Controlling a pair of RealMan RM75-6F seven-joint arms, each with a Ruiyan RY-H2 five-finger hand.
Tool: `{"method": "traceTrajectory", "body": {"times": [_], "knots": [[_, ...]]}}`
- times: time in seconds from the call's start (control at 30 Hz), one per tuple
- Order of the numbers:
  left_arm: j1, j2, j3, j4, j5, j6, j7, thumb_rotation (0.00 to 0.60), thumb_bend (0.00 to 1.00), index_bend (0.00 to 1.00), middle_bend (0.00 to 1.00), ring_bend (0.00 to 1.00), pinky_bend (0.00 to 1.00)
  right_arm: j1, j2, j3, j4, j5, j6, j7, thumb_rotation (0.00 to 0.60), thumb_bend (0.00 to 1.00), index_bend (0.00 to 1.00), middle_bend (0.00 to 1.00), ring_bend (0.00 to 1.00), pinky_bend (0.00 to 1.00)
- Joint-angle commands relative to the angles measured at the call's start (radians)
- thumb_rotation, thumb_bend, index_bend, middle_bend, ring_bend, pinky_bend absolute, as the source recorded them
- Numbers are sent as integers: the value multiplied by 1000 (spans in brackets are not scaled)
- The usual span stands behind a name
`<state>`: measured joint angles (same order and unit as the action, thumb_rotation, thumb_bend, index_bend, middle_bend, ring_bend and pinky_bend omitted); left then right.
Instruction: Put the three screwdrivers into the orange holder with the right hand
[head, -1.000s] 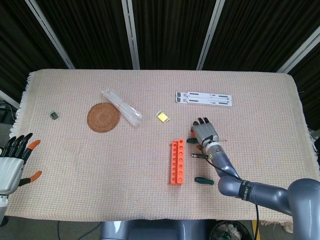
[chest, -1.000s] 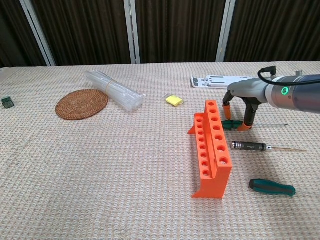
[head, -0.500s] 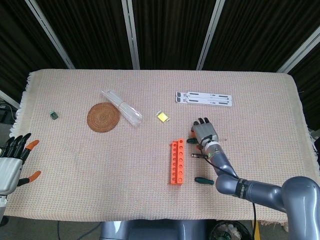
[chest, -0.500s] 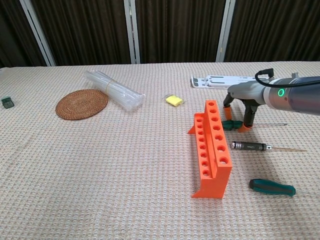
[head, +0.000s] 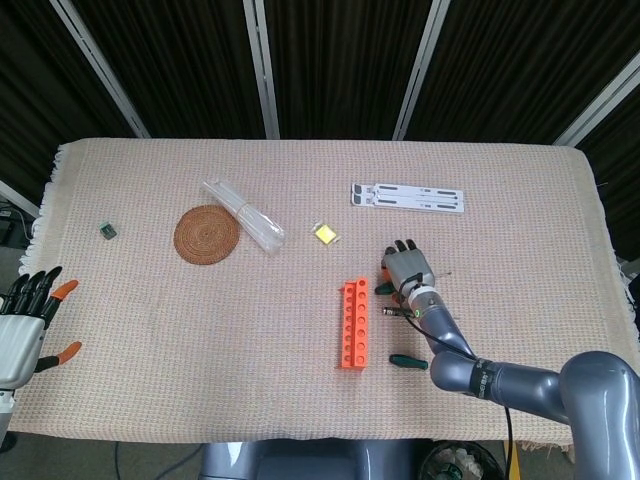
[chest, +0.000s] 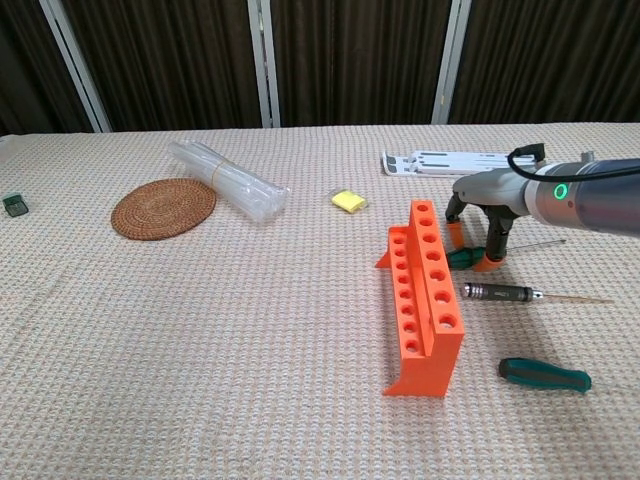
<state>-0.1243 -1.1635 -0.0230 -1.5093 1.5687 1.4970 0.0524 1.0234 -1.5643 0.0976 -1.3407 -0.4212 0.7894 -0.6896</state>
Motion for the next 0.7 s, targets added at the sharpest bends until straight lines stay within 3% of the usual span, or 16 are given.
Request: {"method": "traceTrajectory", "body": {"times": [0.03,0.37,0.57,0.7], "knots": [[0,0,1,0,-1,-1,0,600,143,157,0,0,0,0,-6,-1,10,1,-2,6,600,211,504,160,0,0],[-1,4,1,-1,1,-2,-6,600,142,158,0,0,0,-13,-20,-1,54,4,-21,50,600,370,545,183,0,0],[-1,5,1,-2,4,2,-7,600,143,158,0,0,0,-47,32,41,9,-35,-38,150,600,404,551,188,0,0],[-2,7,0,-5,4,3,-6,600,142,158,0,0,0,-91,112,99,-71,-80,-65,277,600,411,558,191,0,0]]}}
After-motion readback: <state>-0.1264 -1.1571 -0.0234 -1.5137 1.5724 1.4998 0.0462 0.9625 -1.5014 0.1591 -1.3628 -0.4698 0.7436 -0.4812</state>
